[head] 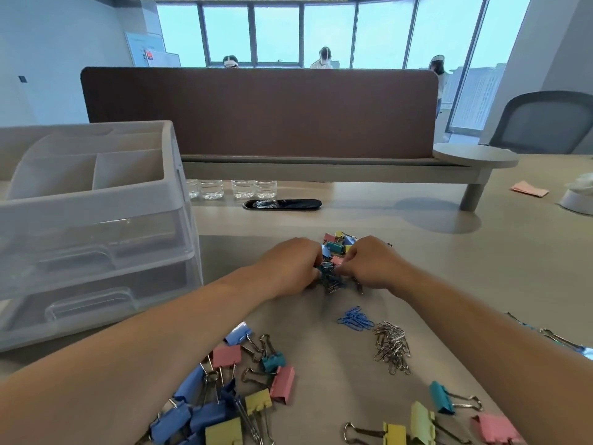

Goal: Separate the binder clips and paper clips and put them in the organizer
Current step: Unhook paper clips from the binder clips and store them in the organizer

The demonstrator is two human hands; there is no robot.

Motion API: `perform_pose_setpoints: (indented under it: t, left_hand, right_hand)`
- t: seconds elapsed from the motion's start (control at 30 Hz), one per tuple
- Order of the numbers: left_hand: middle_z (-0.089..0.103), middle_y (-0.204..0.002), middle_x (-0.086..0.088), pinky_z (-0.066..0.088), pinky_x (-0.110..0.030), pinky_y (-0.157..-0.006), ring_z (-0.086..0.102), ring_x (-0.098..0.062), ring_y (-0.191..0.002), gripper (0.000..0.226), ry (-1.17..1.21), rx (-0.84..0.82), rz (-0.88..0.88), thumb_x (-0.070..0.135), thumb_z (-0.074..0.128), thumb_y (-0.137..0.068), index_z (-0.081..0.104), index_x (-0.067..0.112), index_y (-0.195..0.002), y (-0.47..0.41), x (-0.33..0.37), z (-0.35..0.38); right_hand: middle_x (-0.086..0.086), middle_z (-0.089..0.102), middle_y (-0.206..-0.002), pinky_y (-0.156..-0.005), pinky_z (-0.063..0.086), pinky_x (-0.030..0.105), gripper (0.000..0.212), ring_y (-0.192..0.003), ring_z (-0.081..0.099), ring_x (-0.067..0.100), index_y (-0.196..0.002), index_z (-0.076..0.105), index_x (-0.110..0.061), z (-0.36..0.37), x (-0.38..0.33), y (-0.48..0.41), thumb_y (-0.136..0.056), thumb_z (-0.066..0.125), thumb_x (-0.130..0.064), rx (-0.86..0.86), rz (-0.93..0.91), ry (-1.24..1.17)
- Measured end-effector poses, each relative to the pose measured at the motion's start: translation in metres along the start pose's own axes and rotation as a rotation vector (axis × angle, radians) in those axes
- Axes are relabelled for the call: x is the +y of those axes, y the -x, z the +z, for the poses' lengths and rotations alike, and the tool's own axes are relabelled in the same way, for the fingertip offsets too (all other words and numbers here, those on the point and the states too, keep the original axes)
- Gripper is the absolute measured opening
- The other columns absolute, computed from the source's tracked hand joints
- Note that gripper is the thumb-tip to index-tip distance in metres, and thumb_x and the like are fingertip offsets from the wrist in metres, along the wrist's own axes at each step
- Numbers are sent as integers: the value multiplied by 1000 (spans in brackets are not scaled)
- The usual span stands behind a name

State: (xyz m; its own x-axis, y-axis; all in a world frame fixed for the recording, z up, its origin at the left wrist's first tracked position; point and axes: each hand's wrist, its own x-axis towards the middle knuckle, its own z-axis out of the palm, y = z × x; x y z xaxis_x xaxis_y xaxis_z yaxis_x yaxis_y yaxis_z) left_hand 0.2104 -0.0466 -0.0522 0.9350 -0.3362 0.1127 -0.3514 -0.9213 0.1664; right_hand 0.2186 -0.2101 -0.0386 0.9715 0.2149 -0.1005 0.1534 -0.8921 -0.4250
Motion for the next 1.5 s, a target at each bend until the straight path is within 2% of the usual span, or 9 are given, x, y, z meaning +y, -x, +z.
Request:
perform_pose_setpoints:
  t: [0.17, 0.33, 0.5, 0.67, 0.83, 1.07, 1.2, 1.37, 1.5]
  left_hand:
    - [56, -105, -2, 47, -36, -78, 54, -20, -91, 7, 89, 105, -7, 21, 56, -94, 57, 18, -101, 0, -4, -3]
    - [55, -101, 8, 36, -23, -70, 49, -9, -84, 30, 148, 101, 22, 36, 66, -89, 61, 21, -115, 3, 0, -13]
    - [65, -107, 1, 35, -24, -64, 50, -10, -82, 28, 124, 113, 13, 35, 65, -89, 63, 22, -113, 8, 6, -10]
    - [64, -104, -2, 40, -28, -66, 51, -13, -81, 21, 180, 112, 32, 27, 56, -95, 62, 19, -114, 11, 20, -15]
    - [56, -92, 6, 33, -23, -54, 50, -11, -73, 22, 175, 106, -11, 38, 55, -97, 61, 19, -105, 9, 19, -17]
    - [63, -100, -6, 47, -37, -75, 58, -22, -87, 16, 133, -6, -77, 24, 55, -93, 63, 13, -100, 11, 14, -16]
    - [63, -102, -10, 47, -39, -80, 57, -26, -92, 16, 155, -44, -111, 12, 50, -91, 62, 9, -101, 14, 17, -16]
    - [63, -102, -17, 45, -38, -72, 57, -30, -89, 21, 73, -175, -114, 16, 44, -96, 59, 3, -103, 12, 20, -4]
    - [61, -100, -7, 39, -31, -65, 56, -21, -85, 25, -25, -137, -61, 35, 55, -96, 58, 12, -103, 13, 20, 2]
  right_hand:
    - [22, 69, -94, -58, 38, 28, 24, -72, 51, 17, -88, 74, 6, -2, 1, 2, -86, 73, -18, 123, 31, -308]
    - [1, 64, -72, -54, 39, 24, 21, -65, 53, 12, -68, 68, -17, -7, 1, 10, -88, 71, -20, 133, -19, -351]
    - [-1, 60, -67, -58, 38, 27, 19, -61, 49, 12, -75, 70, -14, -6, 5, 17, -91, 68, -25, 135, -62, -426]
    - [-3, 61, -72, -57, 38, 24, 17, -67, 53, 12, -80, 68, -15, -13, 26, 18, -94, 63, -23, 199, -105, -162]
    - [-6, 64, -74, -55, 37, 22, 10, -66, 54, 7, -76, 70, -19, -10, 43, 19, -86, 70, -23, 72, -93, 63]
    - [-8, 63, -76, -56, 40, 21, 18, -71, 58, 7, -72, 63, -26, 6, 31, 18, -87, 72, -30, 55, -124, 91]
    - [-1, 67, -79, -63, 53, 29, 16, -74, 64, 15, -77, 69, -17, 13, 24, 15, -90, 64, -25, 105, -149, 130]
    - [-6, 60, -75, -57, 40, 26, 25, -70, 58, 10, -68, 57, -25, 11, 30, 14, -92, 65, -29, 133, -119, 104]
    - [-7, 64, -78, -61, 43, 25, 17, -73, 59, 9, -74, 62, -25, 11, 28, 17, -88, 70, -30, 100, -129, 79]
